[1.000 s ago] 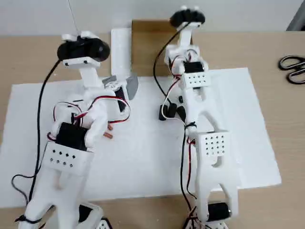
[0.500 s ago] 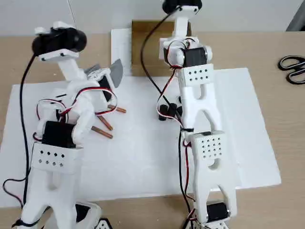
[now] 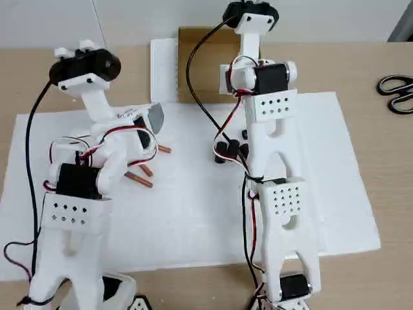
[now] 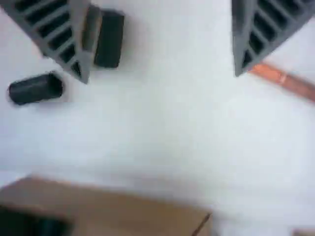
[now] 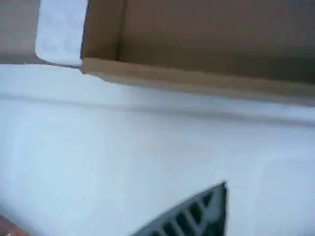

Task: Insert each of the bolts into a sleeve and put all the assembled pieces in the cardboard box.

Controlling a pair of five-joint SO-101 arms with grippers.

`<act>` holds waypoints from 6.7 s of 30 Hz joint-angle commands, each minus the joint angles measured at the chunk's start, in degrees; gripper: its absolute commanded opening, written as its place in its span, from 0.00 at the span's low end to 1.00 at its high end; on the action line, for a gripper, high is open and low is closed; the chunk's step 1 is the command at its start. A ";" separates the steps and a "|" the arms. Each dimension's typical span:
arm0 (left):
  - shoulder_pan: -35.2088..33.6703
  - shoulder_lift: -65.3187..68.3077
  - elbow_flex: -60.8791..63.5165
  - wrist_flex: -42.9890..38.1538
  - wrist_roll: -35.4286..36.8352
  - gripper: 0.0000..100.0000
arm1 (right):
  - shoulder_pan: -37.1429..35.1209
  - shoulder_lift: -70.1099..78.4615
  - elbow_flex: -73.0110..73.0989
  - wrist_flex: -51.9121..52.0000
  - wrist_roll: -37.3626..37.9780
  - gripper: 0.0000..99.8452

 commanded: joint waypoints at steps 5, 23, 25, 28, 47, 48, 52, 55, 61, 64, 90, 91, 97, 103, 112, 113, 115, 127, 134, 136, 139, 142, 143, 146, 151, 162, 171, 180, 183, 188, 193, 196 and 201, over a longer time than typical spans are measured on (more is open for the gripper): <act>-1.32 5.45 -2.42 3.78 -1.41 0.18 | -0.31 -13.76 16.53 1.19 -3.78 0.17; -4.57 10.99 -2.24 -2.99 -1.32 0.04 | 0.13 -25.45 47.91 -0.48 -20.75 0.20; -4.75 11.08 -2.24 -2.81 -1.32 0.04 | 0.31 -23.52 47.91 -0.48 -23.38 0.20; -4.92 11.08 -2.24 -2.73 -1.32 0.04 | 0.22 -20.62 47.65 -0.57 -26.73 0.20; -4.92 10.73 1.45 -3.08 -1.32 0.04 | 2.24 -15.25 47.65 -16.92 -30.24 0.14; -4.92 10.73 1.45 -3.08 -1.32 0.04 | 2.24 -14.81 47.65 -16.92 -30.24 0.14; -4.92 10.73 1.45 -4.66 -1.23 0.04 | 2.33 -12.62 47.65 -16.66 -30.42 0.14; -4.92 10.73 1.45 -4.75 -1.23 0.04 | 2.68 -12.00 47.65 -16.75 -30.42 0.14; -4.92 11.08 1.45 -4.75 -1.23 0.04 | 3.47 -11.47 47.65 -16.92 -30.42 0.14; -4.92 11.08 1.45 -4.75 -1.23 0.04 | 4.18 -11.30 47.74 -17.71 -30.42 0.14; -4.92 10.90 1.45 -4.75 -1.23 0.04 | 4.26 -6.55 47.91 -13.49 -32.09 0.22; -4.92 10.90 1.45 -4.75 -1.23 0.04 | 4.35 -6.64 47.91 -13.49 -32.09 0.22; -4.92 10.81 1.45 -4.75 -1.23 0.04 | 4.70 -6.64 47.91 -13.85 -32.62 0.22; -4.92 10.81 1.45 -4.75 -1.23 0.04 | 4.97 -6.81 47.74 -13.93 -32.62 0.13; -4.92 10.99 1.45 -4.75 -1.23 0.04 | 6.11 -7.16 47.65 -14.81 -32.53 0.12; -4.92 10.99 1.45 -4.75 -1.23 0.04 | 6.11 -7.16 47.65 -14.73 -32.53 0.12; -4.92 10.99 1.45 -4.75 -1.23 0.04 | 6.11 -7.25 47.65 -14.55 -32.53 0.12; -4.84 10.81 1.45 -4.75 -1.23 0.04 | 6.02 -10.95 47.65 -14.20 -32.44 0.12; -4.92 10.81 1.45 -4.75 -1.23 0.03 | 6.02 -11.30 47.65 -14.20 -32.44 0.12; -4.92 10.73 1.45 -4.66 -1.23 0.03 | 5.93 -11.38 47.65 -14.20 -32.44 0.10; -4.92 10.73 1.45 -4.66 -1.23 0.03 | 5.67 -11.47 47.65 -14.20 -30.51 0.04; -4.92 10.73 1.45 -4.66 -1.23 0.03 | 5.67 -12.26 47.65 -14.11 -29.63 0.03; -4.84 10.81 1.45 -4.66 -1.23 0.03 | 5.67 -12.97 47.65 -14.11 -29.63 0.03; -4.66 10.81 1.45 -4.66 -1.23 0.03 | 5.67 -15.16 47.65 -14.20 -29.10 0.03; -4.57 10.73 1.45 -4.66 -1.23 0.03 | 4.00 -18.68 47.65 -12.97 -25.85 0.00; -4.57 10.64 1.36 -4.66 -1.32 0.03 | 0.40 -20.26 47.65 -1.45 -20.57 0.00; -4.48 10.64 1.10 -4.66 -1.49 0.00 | -3.47 -30.90 48.00 -0.75 -19.87 0.00; -4.48 10.55 1.01 -4.57 -1.58 0.00 | -5.49 -34.86 48.00 -0.31 -18.90 0.00; -4.48 10.55 1.01 -4.48 -1.58 0.00 | -7.60 -39.08 48.00 -0.31 -17.49 0.00; -4.57 10.55 -1.63 -4.48 -1.32 0.00 | -8.48 -41.98 48.09 -0.31 -17.41 0.00; -4.84 3.96 -7.78 -6.07 1.14 0.00 | -7.43 -41.98 48.09 -0.40 -17.41 0.00; -4.66 -1.76 -7.96 -13.36 1.05 0.00 | -6.64 -41.89 48.09 -0.57 -17.49 0.00; -4.48 -5.89 -6.81 -17.58 -5.63 0.00 | -5.49 -41.80 48.09 -0.75 -17.58 0.00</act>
